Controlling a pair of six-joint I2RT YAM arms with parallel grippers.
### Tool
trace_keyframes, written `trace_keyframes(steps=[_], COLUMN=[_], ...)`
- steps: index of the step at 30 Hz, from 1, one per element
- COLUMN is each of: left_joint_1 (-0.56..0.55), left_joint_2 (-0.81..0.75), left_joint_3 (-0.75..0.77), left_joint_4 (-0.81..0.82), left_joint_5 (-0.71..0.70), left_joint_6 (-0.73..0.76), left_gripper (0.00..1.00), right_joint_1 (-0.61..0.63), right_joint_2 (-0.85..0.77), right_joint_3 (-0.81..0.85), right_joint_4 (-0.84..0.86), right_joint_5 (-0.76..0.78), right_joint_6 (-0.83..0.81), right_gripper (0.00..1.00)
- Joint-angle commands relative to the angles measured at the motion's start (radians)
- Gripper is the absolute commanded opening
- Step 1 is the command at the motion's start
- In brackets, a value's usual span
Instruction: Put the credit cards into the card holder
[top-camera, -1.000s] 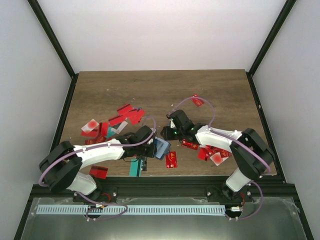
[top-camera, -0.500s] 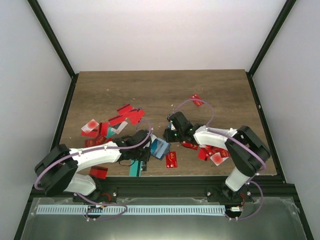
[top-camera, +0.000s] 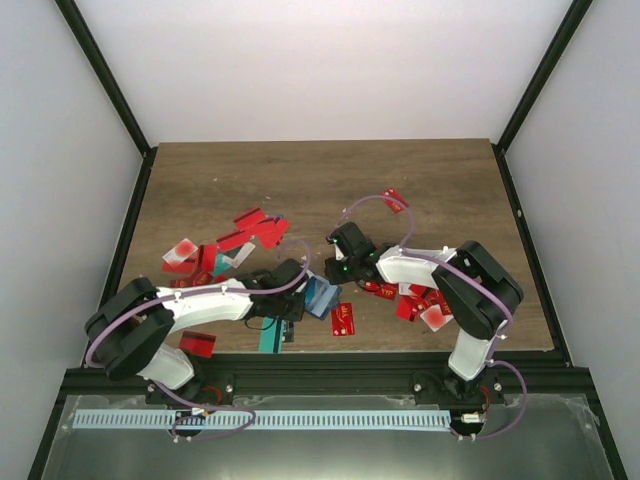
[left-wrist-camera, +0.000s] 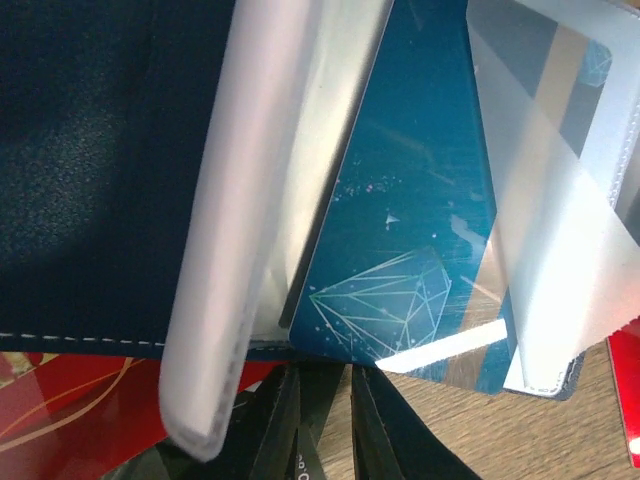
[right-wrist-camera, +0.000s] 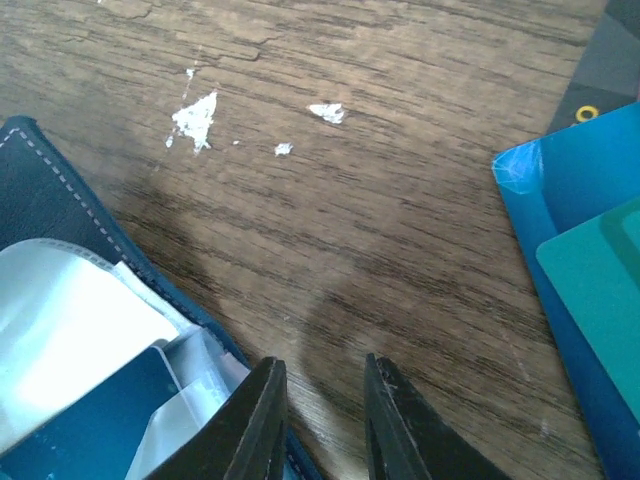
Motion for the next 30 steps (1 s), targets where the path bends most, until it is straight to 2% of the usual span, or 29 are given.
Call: trace_keyframes(steps=[1,12,20,24,30], left_joint_1=[-0.006,-0.021,-0.031,-0.031,-0.031], left_joint_2=[0.029,0.095,0.047,-0.003,-0.063], left_joint_3=[0.034,0.106,0.100,0.099,0.118], left_joint_4=[0.020,0.062,0.015,-0.056,-0.091], left_joint_5=[-0.007,0.030,0.105,0.162,0.180], left_joint_6=[0.010,0.026,0.032,0.031,0.008], left_gripper=[0.18,0.18,0.22,0.25,0.27], right_joint_1=[0.009,0.016,0.011,0.009,0.009], right_joint_2=[0.013,0.013,-0.104,-0.203,-0.327], right_joint_3=[0.030,0.027,0.033,-0.007,-0.163], right_joint_4=[-0.003,0.028,-0.037,-0.051,0.038], right_joint_5=[-0.021,-0.088,0.028,-0.011,-0.157], right_joint_6=[-0.038,-0.018,0.036,0.117,0.318], right_gripper=[0.24,0.23,0.27,0.31,0.37])
